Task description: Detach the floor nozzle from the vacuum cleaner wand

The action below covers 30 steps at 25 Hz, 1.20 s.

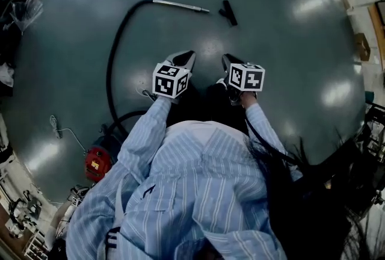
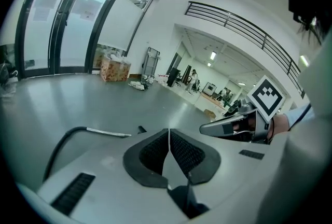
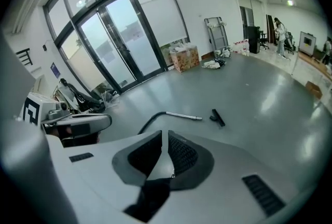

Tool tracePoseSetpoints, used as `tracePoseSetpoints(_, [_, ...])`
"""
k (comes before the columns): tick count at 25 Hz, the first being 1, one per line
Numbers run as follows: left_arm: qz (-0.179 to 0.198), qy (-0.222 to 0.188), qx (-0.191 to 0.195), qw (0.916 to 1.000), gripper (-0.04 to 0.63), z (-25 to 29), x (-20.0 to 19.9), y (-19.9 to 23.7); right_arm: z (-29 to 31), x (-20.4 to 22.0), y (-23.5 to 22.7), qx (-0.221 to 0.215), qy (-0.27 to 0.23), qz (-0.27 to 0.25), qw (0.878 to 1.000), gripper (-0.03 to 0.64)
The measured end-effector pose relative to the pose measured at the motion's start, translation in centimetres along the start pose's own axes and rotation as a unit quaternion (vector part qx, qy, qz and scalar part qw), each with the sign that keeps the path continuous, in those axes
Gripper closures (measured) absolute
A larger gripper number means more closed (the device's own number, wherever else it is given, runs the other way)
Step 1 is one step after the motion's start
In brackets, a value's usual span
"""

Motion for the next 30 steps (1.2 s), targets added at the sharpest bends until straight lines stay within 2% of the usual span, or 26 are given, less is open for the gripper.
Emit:
tracePoseSetpoints(7, [-0.002,-0.008,-0.003,1.0000,0.580,-0.7,1.0,-3.9,-3.2,2.5,-0.9,-0.018,0.001,-0.008,1.000,0.574])
tracePoseSetpoints(11, [-0.025,-0.022,-0.013,0.9994,0.580,-1.2,2.6,-7.6,-6.3,4.9,-2.3,-0.026,0.009,-0.022,0.999,0.574])
tracePoseSetpoints(16, [-0.039,-0.035,-0.032,0.9981,0.580,-2.1,6.7,-13.4,-10.0,10.3,-4.4,-0.043,0.024,-0.041,0.998,0.574])
tracePoseSetpoints(22, [-0.077,-0.049,-0.050,0.9945,0.580,-2.7,11.4,-20.8,-14.7,15.7,-8.1,-0.064,0.043,-0.064,0.995,0.574])
tracePoseSetpoints(26, [-0.067,-0.041,-0.063,0.9949,0.580,-4.1,13.1,-24.4,-17.4,17.5,-9.1,-0.073,0.044,-0.066,0.994,0.574])
tracePoseSetpoints(30, [-0.055,-0.051,-0.079,0.9940,0.580,-5.6,13.5,-25.9,-18.5,18.8,-9.2,-0.084,0.039,-0.068,0.993,0.574])
Point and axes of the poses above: the fingertips, and each gripper's own axes: z forward along the fingers, y to its left, x out of its underside, the point moved 6 cm from there along -z, backward along the fingers, and after that the axes turned 1 degree about z, right-handed, at the moved point
